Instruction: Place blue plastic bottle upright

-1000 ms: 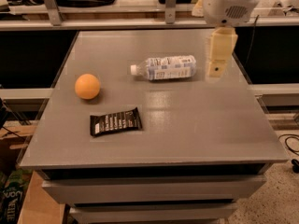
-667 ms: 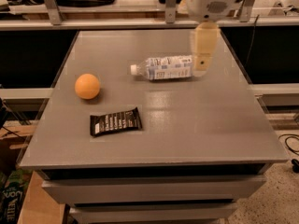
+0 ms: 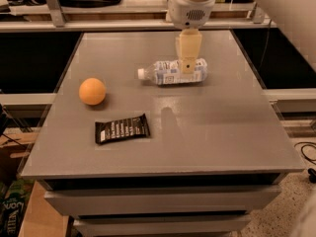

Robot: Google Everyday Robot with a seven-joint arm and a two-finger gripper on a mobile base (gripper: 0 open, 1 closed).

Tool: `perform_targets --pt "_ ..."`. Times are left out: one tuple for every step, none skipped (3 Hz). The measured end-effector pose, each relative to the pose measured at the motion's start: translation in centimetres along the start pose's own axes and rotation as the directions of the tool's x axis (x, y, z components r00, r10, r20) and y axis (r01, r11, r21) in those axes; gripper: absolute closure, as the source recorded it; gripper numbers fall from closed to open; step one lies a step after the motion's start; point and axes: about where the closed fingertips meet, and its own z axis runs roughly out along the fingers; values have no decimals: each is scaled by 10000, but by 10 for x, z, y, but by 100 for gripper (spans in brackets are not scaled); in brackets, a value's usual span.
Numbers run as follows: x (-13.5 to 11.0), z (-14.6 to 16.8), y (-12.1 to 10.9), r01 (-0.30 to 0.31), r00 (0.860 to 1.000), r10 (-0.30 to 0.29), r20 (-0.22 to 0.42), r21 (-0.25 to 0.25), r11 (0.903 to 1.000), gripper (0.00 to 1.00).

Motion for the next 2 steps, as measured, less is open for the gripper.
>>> perform_targets --pt "-8 27 -10 128 9999 -129 -7 -244 9996 0" --pt "-8 52 -15 98 9998 -107 -192 -487 9988 0"
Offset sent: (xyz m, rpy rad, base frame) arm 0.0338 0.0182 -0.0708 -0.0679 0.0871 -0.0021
